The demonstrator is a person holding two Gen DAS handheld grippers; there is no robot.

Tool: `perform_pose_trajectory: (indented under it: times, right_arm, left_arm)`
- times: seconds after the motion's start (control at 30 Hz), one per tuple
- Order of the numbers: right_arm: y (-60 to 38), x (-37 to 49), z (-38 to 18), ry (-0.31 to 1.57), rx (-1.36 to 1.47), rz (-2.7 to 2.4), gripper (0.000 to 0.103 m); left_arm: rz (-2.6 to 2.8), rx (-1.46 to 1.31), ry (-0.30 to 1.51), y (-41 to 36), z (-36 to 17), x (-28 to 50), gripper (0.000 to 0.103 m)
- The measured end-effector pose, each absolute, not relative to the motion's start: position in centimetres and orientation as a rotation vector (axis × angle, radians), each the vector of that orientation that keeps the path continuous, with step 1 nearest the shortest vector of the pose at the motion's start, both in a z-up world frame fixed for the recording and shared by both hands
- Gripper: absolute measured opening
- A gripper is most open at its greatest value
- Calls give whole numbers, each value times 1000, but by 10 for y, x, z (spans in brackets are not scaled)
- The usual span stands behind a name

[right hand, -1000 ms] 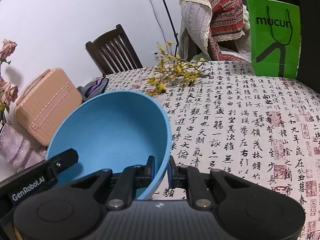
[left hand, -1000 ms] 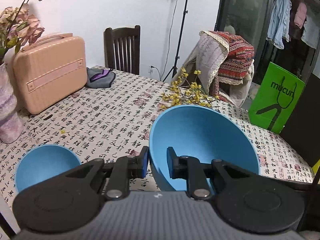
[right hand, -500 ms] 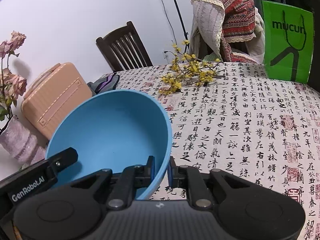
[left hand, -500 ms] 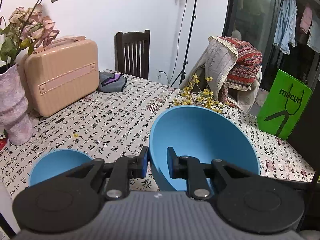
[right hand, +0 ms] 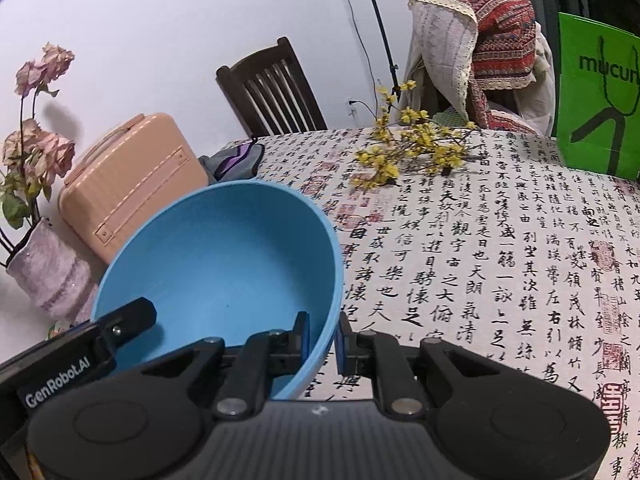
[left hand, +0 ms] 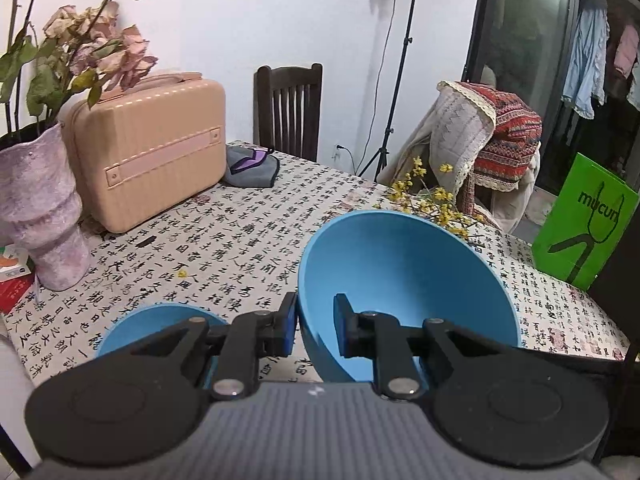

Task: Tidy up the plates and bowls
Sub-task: 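Bring the held blue bowl over the stacked blue bowls beside the pink vase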

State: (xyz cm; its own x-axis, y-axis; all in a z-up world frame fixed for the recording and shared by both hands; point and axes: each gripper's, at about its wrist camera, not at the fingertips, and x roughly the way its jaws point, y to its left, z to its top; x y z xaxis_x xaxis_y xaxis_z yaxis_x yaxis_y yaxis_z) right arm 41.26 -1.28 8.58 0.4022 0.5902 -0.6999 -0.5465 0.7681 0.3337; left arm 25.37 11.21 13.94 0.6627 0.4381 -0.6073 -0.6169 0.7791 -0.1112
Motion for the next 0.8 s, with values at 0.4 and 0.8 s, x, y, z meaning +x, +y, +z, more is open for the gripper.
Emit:
perform_pose_trajectory:
  times: [0.4,0.8]
  right_arm:
    - [19,402,88,910,22,750,13]
    - [49,394,87,918,-6,788,13]
  left_arm:
    - [636,-335,590,138,139,239,19]
    - [670,-345,592,162,138,227,19]
